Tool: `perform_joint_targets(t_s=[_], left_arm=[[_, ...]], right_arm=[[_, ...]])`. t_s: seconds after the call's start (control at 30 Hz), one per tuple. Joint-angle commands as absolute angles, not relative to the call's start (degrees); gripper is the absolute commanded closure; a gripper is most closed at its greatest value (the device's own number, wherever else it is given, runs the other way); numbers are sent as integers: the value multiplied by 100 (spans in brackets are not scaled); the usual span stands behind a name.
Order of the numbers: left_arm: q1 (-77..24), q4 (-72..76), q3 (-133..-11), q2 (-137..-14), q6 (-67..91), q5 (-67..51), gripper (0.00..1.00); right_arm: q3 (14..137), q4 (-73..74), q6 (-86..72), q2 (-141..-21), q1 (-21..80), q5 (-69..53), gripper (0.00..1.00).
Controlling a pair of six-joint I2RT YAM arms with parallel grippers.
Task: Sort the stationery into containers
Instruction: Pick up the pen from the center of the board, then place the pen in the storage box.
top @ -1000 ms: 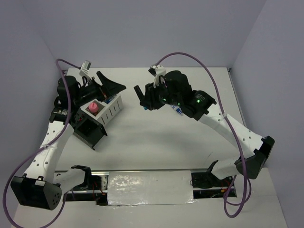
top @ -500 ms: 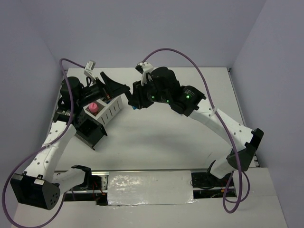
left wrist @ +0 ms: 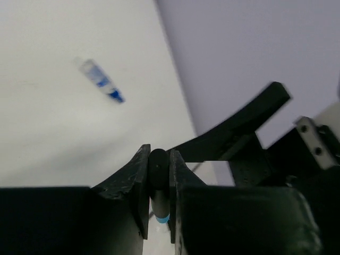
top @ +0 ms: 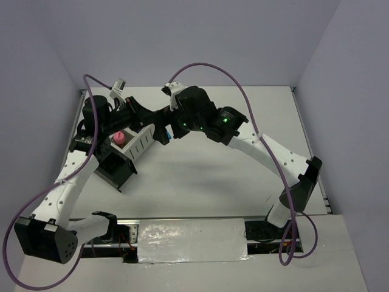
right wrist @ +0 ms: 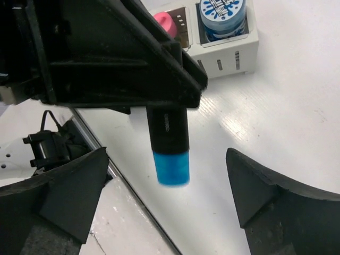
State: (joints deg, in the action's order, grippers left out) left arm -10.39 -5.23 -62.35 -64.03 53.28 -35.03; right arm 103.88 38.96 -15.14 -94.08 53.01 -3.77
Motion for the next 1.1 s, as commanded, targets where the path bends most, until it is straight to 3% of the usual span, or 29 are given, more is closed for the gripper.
perform_joint_targets(t_s=[0.0, 0.13, 0.27, 0.47, 0.83, 1.07], left_arm=[[-1046, -1525, -6879, -6460, 4434, -2476, 100], [-941, -3239, -7391, -6635, 3570, -400, 100], [-485, -3647, -7313, -6425, 3269, 2093, 100], [-26, -3595, -7137, -6301, 3217, 3959, 100], [193, -3059, -6487, -6521, 3278, 4746, 100], [193, -2172, -5722, -6258, 3138, 4395, 97]], right_arm=[[10127, 3577, -1774, -9176, 5056, -404, 0], [9274, 3140, -2013, -8632, 4405, -799, 0], [8641, 3102, -1881, -7981, 3886, -888, 0], [7763, 2998, -1749, -7480, 3753, -949, 0], [7453, 3015, -1529, -7233, 3665, -1089, 0], [7418, 3058, -1424, -7251, 3621, -1222, 0]])
